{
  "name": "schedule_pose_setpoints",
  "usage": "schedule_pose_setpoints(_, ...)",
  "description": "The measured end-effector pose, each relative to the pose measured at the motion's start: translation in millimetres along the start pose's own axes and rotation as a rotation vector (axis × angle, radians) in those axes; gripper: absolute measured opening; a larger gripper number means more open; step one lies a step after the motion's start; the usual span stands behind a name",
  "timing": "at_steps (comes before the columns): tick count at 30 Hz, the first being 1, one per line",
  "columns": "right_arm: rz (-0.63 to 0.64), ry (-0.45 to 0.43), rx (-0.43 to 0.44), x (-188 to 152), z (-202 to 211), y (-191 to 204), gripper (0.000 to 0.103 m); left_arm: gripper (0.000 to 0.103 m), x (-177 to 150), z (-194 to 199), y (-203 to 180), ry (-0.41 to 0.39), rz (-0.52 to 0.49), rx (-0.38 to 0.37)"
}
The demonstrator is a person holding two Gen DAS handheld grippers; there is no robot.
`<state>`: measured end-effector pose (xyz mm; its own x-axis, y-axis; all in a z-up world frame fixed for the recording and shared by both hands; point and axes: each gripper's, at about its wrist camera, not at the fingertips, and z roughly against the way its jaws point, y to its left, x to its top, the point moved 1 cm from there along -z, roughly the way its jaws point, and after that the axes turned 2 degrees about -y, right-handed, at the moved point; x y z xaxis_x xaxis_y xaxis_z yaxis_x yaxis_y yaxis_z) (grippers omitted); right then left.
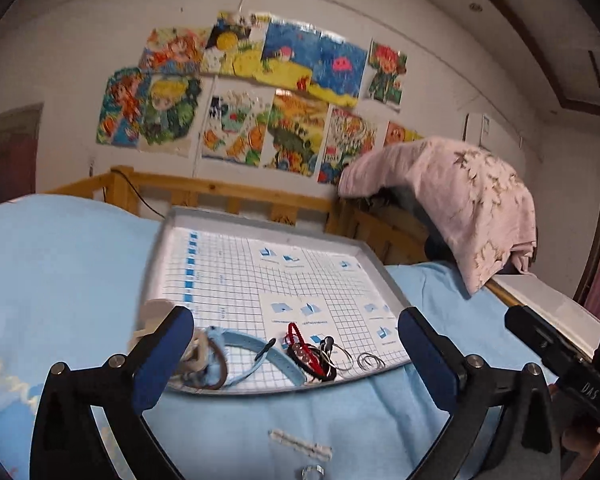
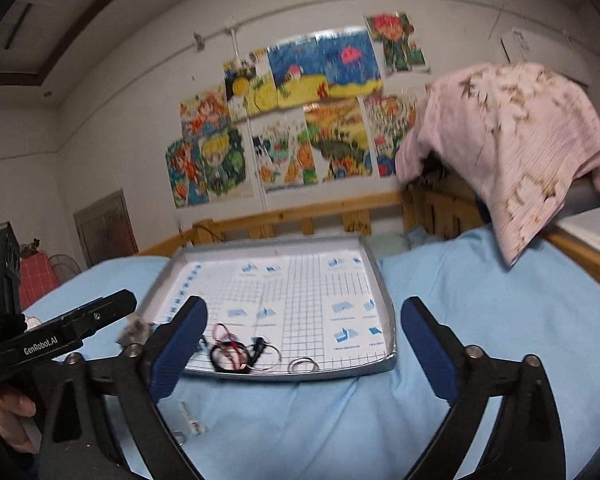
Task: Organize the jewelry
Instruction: 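Move both tools back toward the white chain, small ring and hairpin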
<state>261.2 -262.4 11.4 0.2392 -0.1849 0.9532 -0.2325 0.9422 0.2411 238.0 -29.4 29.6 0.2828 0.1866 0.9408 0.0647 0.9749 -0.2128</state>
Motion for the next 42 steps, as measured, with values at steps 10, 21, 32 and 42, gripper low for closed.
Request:
schedule_pose_setpoints(10,0.059,-0.086,0.023,-4,73,34,0.101,0.103,-9,81,7,-0.071,-0.027,0.033)
schedule_pose_setpoints(21,0.082,-0.072,0.001,-37,134,59,0.101,0.103,-39,144,14,-0.091,-0.080,0.090)
schedule_pose_setpoints(32,0.096,-0.049,-0.049,-69,157,53,0.101,0.103,-69,154,26,-0.056,-0.067,0.098)
schedule_pose_setpoints(42,0.098,-0.008,-0.058,-79,148,52,0.101,0.103,-83,146,33,-0.010,-0.053,0.109)
